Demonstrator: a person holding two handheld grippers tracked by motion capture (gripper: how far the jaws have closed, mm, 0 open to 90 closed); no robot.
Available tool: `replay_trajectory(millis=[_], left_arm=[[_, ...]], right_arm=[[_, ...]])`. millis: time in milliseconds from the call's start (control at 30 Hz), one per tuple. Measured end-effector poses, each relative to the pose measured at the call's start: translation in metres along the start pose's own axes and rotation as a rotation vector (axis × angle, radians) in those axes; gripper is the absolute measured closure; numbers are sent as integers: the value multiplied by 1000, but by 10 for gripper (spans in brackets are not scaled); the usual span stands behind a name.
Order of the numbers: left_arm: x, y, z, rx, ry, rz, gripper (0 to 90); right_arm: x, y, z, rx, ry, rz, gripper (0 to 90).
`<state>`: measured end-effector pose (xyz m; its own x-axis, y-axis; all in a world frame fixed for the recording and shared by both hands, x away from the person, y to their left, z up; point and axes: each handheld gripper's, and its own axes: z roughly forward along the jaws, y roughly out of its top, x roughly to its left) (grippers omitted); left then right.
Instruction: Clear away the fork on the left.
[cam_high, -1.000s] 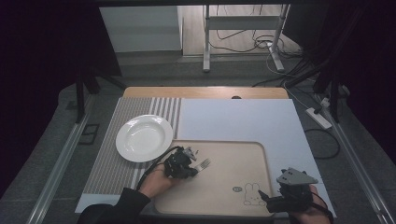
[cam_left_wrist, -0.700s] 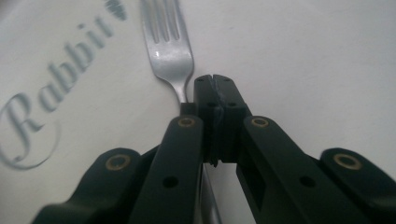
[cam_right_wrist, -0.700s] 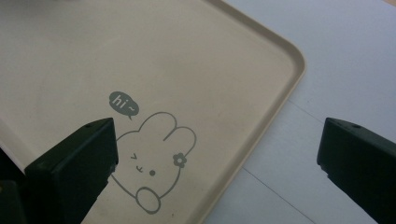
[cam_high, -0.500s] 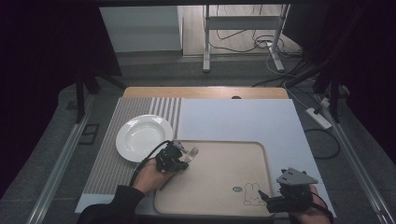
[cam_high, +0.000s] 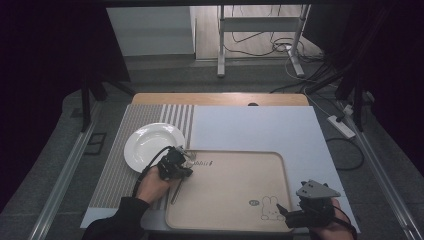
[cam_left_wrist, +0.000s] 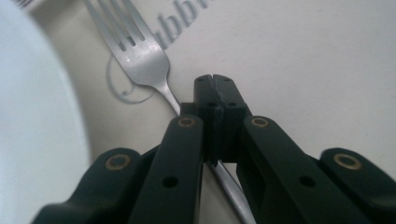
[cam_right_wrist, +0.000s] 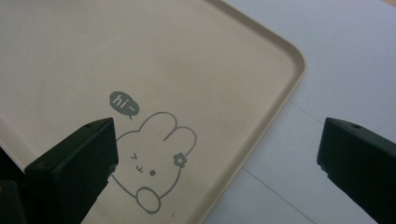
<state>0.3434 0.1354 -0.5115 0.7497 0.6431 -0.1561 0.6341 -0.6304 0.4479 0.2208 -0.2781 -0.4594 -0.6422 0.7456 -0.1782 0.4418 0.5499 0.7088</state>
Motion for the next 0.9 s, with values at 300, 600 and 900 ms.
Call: replay_trajectory(millis=[300,600,900], left_arm=[[10,-6,-5,6,18,-39,889],[9,-6,-8,-34,-28,-27,839],[3,-5,-15,-120,-31,-1,549]], right_arm=[[0,0,0,-2,1,-1,0],[0,0,0,0,2,-2,0],[0,0,0,-2,2,0,0]])
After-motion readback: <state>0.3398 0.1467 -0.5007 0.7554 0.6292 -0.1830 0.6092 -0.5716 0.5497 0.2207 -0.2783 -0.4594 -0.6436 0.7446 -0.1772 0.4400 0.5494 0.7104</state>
